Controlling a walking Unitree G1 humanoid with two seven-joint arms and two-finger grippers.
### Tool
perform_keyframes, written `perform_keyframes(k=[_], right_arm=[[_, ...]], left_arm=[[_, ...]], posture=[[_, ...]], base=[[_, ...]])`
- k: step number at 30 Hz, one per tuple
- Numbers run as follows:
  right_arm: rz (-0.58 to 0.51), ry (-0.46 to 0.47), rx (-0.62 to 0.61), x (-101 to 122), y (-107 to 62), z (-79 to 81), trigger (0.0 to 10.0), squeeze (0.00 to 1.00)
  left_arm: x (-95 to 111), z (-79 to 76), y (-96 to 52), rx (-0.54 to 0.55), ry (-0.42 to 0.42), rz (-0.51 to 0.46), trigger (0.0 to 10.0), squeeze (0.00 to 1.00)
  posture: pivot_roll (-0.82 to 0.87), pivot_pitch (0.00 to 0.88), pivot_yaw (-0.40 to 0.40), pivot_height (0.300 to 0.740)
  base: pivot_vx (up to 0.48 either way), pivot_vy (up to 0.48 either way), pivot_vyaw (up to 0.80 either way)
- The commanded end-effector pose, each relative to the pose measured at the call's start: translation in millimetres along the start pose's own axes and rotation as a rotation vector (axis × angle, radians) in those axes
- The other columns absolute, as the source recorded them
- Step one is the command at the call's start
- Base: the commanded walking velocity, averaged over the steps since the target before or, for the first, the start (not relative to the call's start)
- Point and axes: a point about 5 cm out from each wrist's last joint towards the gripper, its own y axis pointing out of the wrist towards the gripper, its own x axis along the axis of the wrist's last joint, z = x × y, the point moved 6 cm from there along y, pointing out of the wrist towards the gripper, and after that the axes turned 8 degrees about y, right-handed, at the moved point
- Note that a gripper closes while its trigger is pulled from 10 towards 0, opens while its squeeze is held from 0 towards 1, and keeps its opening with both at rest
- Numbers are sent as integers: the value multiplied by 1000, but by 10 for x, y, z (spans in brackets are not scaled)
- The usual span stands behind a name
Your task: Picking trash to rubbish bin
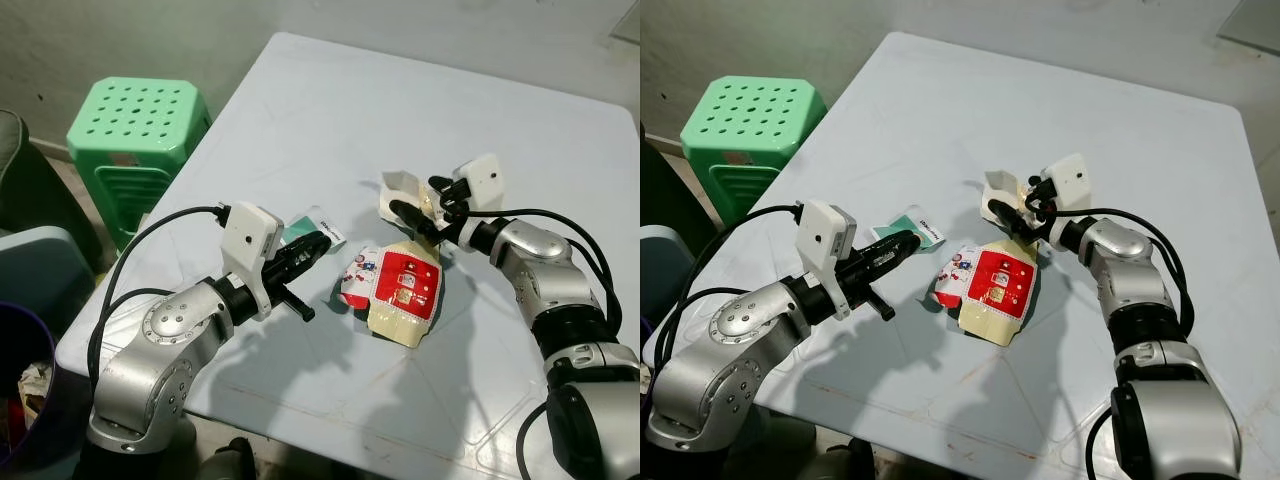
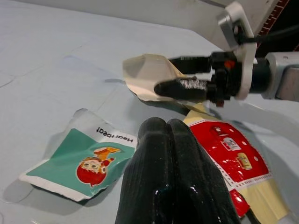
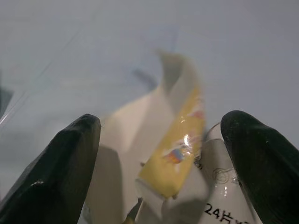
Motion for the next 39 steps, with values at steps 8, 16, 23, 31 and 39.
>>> perform_keyframes(k=[8,16,23,31,39], right_arm=[[-68,-12,66,162,-129,-64,0,0],[-167,13,34,251,-197,-125,0,0],[-263,31,-22,327,-273,-184,0,0],[-324,59,-51,336,-370,-197,0,0],[-321,59,-26,314,-406,-151,0,0]], left_arm=[[43,-5,-26,8,14,-4,10000,0],[61,38,-7,29,20,-11,10000,0],[74,89,4,51,25,-16,10000,0],[88,130,13,73,23,-23,10000,0],[98,147,32,74,27,-29,10000,0]], posture=[[-78,312,-100,740],[-74,298,-92,740],[-73,292,-87,740],[-75,280,-83,740],[-81,271,-82,740]], base=[[0,0,0],[0,0,0],[0,0,0],[0,0,0],[0,0,0]])
